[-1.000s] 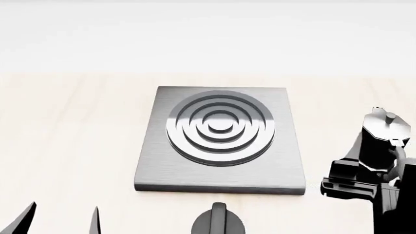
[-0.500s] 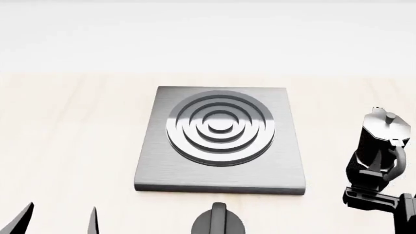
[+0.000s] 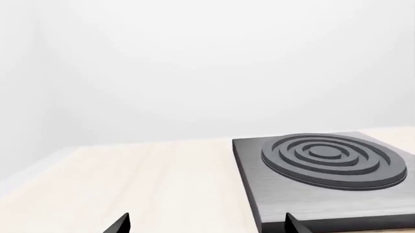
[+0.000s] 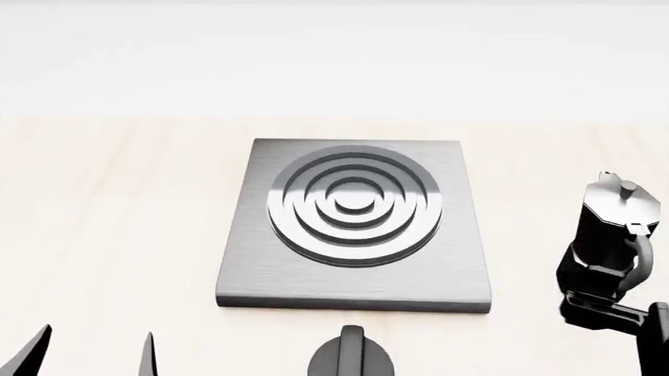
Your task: Put the moka pot on the stove.
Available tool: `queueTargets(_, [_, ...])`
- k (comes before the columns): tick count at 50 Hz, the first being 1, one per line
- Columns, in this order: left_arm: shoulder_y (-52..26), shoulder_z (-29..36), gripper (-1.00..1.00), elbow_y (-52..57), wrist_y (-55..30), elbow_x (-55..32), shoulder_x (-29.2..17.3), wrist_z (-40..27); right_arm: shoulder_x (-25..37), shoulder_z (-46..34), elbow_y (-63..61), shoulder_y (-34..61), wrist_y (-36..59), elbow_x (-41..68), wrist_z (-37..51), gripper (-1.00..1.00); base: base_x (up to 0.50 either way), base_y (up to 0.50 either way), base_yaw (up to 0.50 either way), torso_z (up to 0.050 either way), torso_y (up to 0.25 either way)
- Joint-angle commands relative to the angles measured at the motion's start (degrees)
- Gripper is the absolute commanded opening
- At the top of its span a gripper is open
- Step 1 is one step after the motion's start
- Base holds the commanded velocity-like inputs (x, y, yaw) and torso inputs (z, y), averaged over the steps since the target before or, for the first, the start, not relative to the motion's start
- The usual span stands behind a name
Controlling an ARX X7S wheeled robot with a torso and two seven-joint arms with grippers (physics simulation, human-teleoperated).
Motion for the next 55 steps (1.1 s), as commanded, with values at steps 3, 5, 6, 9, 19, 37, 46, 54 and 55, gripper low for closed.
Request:
queueTargets(3, [0.2, -0.3, 1.0, 0.0, 0.6, -1.7, -0.2, 0.5, -1.0, -1.3, 16.0, 5.0, -8.1, -1.5, -3.6, 1.0, 0.0, 0.0, 0.0, 0.0, 0.0])
queueTargets(5, [0.2, -0.3, 1.0, -0.3, 0.8, -1.7, -0.3, 0.4, -1.0, -1.3, 17.4, 5.5, -8.8, -1.6, -3.7, 1.0, 0.0, 0.0, 0.0, 0.0, 0.0])
queueTargets(6, [0.1, -0.3, 1.0, -0.7, 1.2, -1.7, -0.3, 0.4, -1.0, -1.4, 18.2, 5.9, -9.1, -1.7, -3.8, 1.0, 0.0, 0.0, 0.0, 0.0, 0.0])
queueTargets(9, [-0.1, -0.2, 1.0, -0.9, 1.2, -1.8, -0.4, 0.4, -0.9, -1.5, 19.0, 6.4, -9.1, -1.8, -3.7, 1.0, 0.0, 0.0, 0.0, 0.0, 0.0])
queueTargets(19, [-0.1, 0.0, 1.0, -1.5, 1.7, -2.0, -0.6, 0.1, -0.8, -1.8, 22.3, 8.0, -10.6, -2.2, -4.0, 1.0, 0.0, 0.0, 0.0, 0.0, 0.0])
queueTargets(37, [-0.5, 0.9, 1.0, -1.4, 1.2, -2.1, -1.0, -0.4, -0.6, -2.3, 28.7, 11.7, -13.4, -2.9, -4.4, 1.0, 0.0, 0.0, 0.0, 0.0, 0.0])
queueTargets(46, [-0.4, 1.2, 1.0, -1.0, 1.0, -2.2, -1.3, -0.9, -0.8, -3.0, 30.0, 12.7, -13.7, -3.2, -4.7, 1.0, 0.0, 0.0, 0.0, 0.0, 0.0])
queueTargets(54, [-0.4, 1.7, 1.0, -0.7, 0.7, -2.3, -1.5, -1.2, -0.6, -3.4, 29.2, 12.9, -12.8, -3.4, -4.4, 1.0, 0.0, 0.0, 0.0, 0.0, 0.0])
queueTargets(55, [-0.4, 1.7, 1.0, -0.7, 0.7, -2.4, -1.5, -1.3, -0.6, -3.4, 29.1, 12.9, -12.7, -3.4, -4.4, 1.0, 0.0, 0.0, 0.0, 0.0, 0.0])
